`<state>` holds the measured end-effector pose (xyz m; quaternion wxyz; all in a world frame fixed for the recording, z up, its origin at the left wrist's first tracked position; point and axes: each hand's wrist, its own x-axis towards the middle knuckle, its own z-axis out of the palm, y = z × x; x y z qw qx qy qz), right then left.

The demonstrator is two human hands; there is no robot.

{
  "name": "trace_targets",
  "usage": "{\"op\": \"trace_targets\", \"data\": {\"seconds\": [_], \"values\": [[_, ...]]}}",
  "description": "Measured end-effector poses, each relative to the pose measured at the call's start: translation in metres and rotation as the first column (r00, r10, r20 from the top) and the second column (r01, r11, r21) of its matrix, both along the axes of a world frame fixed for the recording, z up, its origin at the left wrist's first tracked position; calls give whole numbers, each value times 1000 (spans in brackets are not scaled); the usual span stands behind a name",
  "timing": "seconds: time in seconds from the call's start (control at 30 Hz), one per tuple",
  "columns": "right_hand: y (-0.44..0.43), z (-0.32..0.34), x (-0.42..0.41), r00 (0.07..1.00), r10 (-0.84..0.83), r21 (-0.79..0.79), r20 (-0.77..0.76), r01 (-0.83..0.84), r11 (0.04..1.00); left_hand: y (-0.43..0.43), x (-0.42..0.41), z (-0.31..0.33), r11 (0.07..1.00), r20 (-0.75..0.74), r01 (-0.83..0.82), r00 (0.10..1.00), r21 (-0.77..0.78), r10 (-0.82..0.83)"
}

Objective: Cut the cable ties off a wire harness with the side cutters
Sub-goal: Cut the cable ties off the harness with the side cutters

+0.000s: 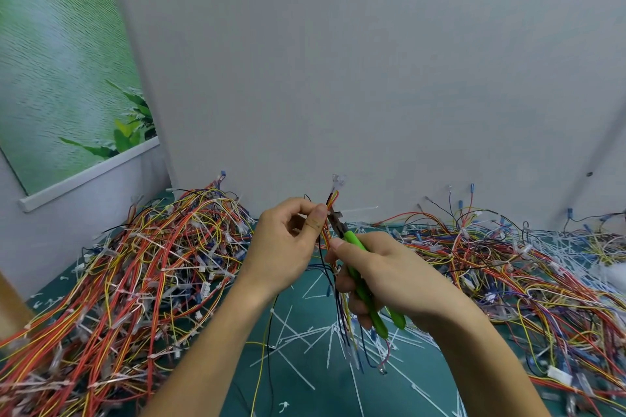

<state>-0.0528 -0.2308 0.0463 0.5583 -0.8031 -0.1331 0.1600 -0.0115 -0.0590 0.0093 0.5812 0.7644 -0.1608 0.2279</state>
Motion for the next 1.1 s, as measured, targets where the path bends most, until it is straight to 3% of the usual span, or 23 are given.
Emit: {"op": "trace_targets", "data": {"seconds": [0.23,0.47,0.6,0.73,0.97,1.1], "values": [[2,-2,-1,1000,-11,38,-5,11,999,-7,-2,1,998,-14,-29,999,-48,29],[5,-1,0,1000,21,13,-1,-21,1000,-9,-5,2,965,-149,52,984,-258,-93],[3,-2,1,1000,4,-25,19,-3,1000,-9,-7,3,956,-175,67,977,-285,-121],[4,-4,2,999,-18,-29,49,20,999,-9,-6,3,961,-163,51,982,-271,-98],[4,-1,-1,999,10,51,-47,-8,999,-9,-4,0,980,-113,47,991,-195,-70],[3,3,-2,994,36,89,-104,-26,996,-7,-4,1,1000,5,19,1000,-16,-19]]}}
